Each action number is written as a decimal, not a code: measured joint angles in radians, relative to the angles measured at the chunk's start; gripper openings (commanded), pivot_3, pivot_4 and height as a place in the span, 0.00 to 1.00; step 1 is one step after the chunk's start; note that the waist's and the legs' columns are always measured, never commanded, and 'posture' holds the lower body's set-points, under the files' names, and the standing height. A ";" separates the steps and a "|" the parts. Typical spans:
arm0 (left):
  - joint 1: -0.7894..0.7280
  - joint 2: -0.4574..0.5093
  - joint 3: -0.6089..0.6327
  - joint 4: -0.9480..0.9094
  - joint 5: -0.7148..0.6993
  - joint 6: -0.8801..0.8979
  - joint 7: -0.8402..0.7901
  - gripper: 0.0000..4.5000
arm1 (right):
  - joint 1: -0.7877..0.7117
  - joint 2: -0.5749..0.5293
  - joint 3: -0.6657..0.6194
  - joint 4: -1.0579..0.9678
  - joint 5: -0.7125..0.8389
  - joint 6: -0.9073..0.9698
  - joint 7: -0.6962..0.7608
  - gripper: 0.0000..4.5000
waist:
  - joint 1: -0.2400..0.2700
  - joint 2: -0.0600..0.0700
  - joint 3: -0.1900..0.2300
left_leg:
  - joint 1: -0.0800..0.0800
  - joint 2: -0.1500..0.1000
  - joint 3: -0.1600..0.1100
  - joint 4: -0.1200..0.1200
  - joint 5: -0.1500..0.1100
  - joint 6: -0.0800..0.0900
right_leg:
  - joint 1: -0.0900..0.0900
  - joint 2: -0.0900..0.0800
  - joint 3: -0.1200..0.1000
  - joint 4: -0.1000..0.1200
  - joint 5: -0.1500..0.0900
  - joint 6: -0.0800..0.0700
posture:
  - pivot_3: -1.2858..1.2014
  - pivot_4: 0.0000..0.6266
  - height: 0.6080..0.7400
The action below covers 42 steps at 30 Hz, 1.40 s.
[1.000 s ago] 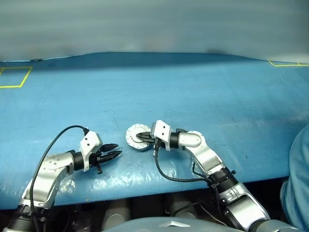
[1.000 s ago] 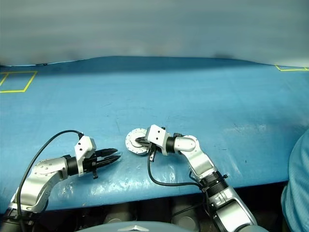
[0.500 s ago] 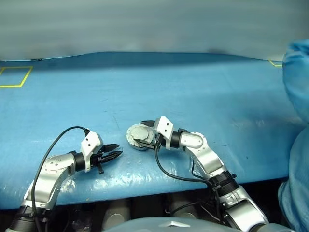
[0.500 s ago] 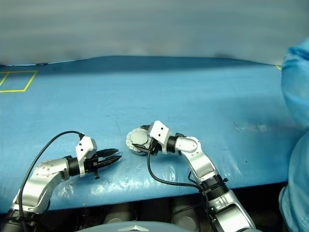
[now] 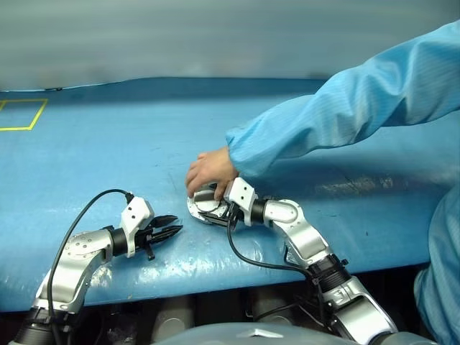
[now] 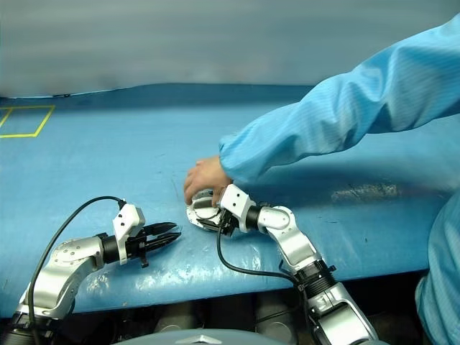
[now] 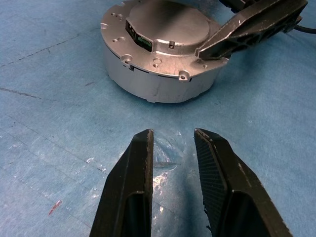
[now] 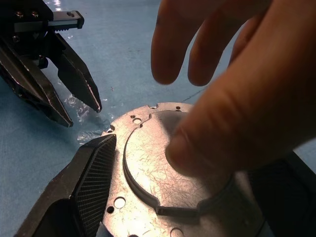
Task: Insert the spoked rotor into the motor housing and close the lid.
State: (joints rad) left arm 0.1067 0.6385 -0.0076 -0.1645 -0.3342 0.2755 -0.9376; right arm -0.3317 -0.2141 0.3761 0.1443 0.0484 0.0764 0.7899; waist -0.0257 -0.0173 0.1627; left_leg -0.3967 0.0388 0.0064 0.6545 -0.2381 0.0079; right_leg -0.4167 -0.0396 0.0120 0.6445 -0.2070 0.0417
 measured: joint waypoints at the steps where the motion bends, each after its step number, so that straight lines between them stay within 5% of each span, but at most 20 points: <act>1: 0.002 0.000 0.000 0.000 0.000 0.000 0.000 0.31 | 0.000 0.004 -0.001 0.005 0.004 0.000 0.003 0.93 | 0.000 0.000 0.000 | 0.000 0.000 0.000 0.000 0.000 0.000 | 0.000 0.000 0.000 0.000 0.000 0.000 | 0.52 0.24 1.00; 22: 0.012 -0.006 0.000 0.000 0.000 0.000 0.019 0.31 | 0.000 0.027 -0.023 0.019 0.058 0.045 0.024 0.93 | 0.000 0.000 0.000 | 0.000 0.000 0.000 0.000 0.000 0.000 | 0.000 0.000 0.000 0.000 0.000 0.000 | 0.52 0.24 1.00; 42: 0.012 -0.006 0.001 0.000 0.000 -0.001 0.020 0.31 | 0.005 0.097 -0.159 -0.179 0.331 0.129 0.052 0.93 | 0.001 0.000 0.000 | -0.004 0.000 0.000 -0.003 0.000 0.000 | -0.005 0.000 0.000 0.000 0.000 0.000 | 0.52 0.24 1.00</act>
State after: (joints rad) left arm 0.1185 0.6324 -0.0070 -0.1645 -0.3345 0.2747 -0.9175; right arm -0.3265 -0.1166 0.2167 -0.0346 0.3790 0.2056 0.8422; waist -0.0244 -0.0169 0.1630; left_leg -0.4005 0.0391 0.0067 0.6516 -0.2381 0.0078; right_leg -0.4216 -0.0394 0.0122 0.6442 -0.2072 0.0414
